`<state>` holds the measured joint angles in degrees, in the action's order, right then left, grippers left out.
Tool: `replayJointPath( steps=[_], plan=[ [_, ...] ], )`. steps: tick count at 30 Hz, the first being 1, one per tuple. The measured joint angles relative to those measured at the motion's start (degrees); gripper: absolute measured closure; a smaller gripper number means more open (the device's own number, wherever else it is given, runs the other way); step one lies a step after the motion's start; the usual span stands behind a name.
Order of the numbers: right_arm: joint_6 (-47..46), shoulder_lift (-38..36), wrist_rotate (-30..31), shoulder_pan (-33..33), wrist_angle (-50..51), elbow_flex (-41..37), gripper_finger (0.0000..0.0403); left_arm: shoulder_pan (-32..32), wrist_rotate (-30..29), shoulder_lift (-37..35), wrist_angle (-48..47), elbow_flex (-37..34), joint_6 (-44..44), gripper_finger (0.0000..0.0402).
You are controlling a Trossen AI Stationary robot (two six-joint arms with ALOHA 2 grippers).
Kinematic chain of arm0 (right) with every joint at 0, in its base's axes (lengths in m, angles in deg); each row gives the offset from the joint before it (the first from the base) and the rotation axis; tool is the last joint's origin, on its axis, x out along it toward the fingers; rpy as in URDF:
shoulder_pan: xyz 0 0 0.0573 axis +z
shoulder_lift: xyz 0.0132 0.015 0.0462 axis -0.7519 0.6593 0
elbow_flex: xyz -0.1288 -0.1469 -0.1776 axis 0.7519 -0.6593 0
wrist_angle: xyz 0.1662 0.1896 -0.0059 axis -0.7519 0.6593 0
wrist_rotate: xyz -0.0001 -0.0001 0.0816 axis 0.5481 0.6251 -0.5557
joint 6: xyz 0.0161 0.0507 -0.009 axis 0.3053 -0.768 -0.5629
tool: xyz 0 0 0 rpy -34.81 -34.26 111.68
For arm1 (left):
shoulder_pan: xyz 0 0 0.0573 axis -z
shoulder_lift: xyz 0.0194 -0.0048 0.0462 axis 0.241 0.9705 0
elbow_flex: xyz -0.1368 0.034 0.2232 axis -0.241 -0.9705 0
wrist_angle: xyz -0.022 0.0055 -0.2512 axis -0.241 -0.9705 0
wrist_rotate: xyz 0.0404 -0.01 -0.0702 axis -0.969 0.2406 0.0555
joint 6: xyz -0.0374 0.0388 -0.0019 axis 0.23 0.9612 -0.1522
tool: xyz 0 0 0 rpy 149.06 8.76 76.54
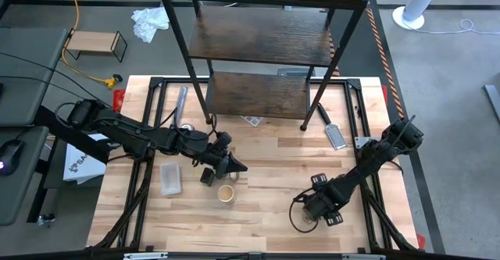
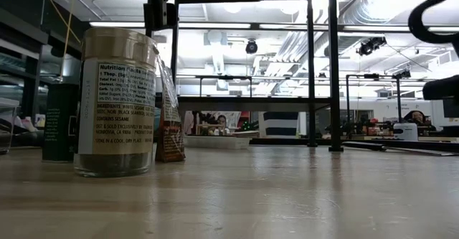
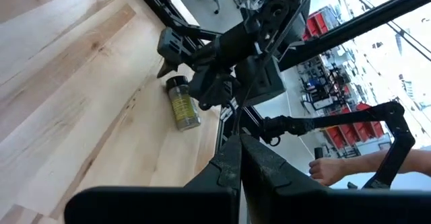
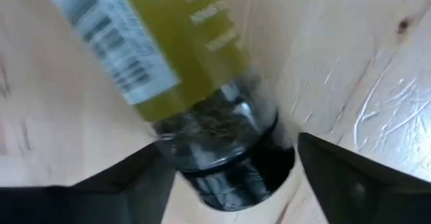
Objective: Shelf spices
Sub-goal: Adjust the black seasoning bottle
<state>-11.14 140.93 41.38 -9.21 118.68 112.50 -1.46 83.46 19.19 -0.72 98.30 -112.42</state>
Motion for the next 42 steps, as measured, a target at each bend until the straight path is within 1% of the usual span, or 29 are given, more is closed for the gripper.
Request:
replayJointPath(
  steps=[2, 4, 7, 9, 11, 13, 14, 17, 19, 21, 23, 25, 27, 29, 32, 35, 38, 42],
  plan=[
    [-0.87, 0.00, 0.80, -0.14, 0.08, 1.31, 0.0144, 0.00, 0.60, 0.00, 1.31, 0.00, 0.55, 0.0402],
    [-1.20, 0.00, 2.85, -0.50, -0.30, 3.45, 0.0188, 0.00, 1.66, 0.00, 3.40, 0.03, 1.58, 0.0402],
    [0.05, 0.00, 4.64, -1.06, -1.01, 7.34, 0.0244, 0.00, 2.19, 0.00, 4.64, 0.07, 2.71, 0.0402],
    [1.78, 0.00, 4.75, -1.41, -1.07, 9.26, 0.0260, 0.00, 2.22, -0.04, 4.43, 0.07, 2.75, 0.0401],
    [1.79, -0.02, 5.49, -1.85, -0.46, 10.25, 0.0264, 0.00, 2.68, -0.07, 4.10, 0.07, 3.26, 0.0402],
    [-0.09, 0.00, 5.60, -2.62, 1.24, 11.00, 0.0260, 0.00, 3.75, -0.06, 3.61, 0.07, 3.28, 0.0401],
    [-2.53, 0.00, 5.53, -3.23, 2.69, 11.39, 0.0255, 0.00, 4.52, -0.07, 3.64, 0.07, 3.28, 0.0401],
    [-15.18, -0.02, 2.48, -5.29, 4.59, 11.58, 0.0230, 1.16, 7.38, -0.34, 3.12, 0.07, 2.84, 0.0402],
    [-24.50, -0.02, 1.36, -5.93, 2.15, 11.58, 0.0206, 3.08, 8.00, -0.37, 1.01, 0.09, 3.10, 0.0402],
    [-32.46, -0.01, 1.50, -5.46, -3.73, 11.58, 0.0180, 5.53, 7.79, -0.34, -2.70, 0.09, 3.02, 0.0402],
    [-41.56, -0.02, 4.37, -4.73, -10.26, 11.58, 0.0154, 8.43, 5.86, -0.33, -6.94, 0.09, 2.63, 0.0402],
    [-50.41, -0.02, 9.14, -4.23, -15.08, 11.58, 0.0131, 11.39, 2.38, -0.31, -10.32, 0.07, 2.69, 0.0402],
    [-59.22, -0.02, 13.63, -4.13, -17.15, 11.58, 0.0111, 13.68, -1.42, -0.28, -11.43, 0.02, 1.74, 0.0401],
    [-67.44, -0.02, 16.53, -4.32, -18.06, 11.58, 0.0098, 15.04, -4.44, -0.31, -11.66, 0.02, 0.92, 0.0401],
    [-75.09, 0.14, 18.93, -4.44, -19.33, 11.58, 0.0088, 15.63, -5.72, -0.31, -12.68, 0.02, 0.76, 0.0402],
    [-82.64, 1.89, 18.62, -4.59, -20.81, 11.58, 0.0086, 15.82, -5.13, -0.31, -13.98, 0.02, 0.74, 0.0401],
    [-86.72, 4.78, 15.55, -4.35, -23.63, 11.58, 0.0086, 15.81, -2.50, -0.31, -15.41, 0.02, 1.68, 0.0402],
    [-94.11, 7.06, 15.25, -4.36, -23.73, 11.58, 0.0086, 15.82, 0.67, -0.31, -16.81, 0.02, 2.69, 0.0401]
  ],
)
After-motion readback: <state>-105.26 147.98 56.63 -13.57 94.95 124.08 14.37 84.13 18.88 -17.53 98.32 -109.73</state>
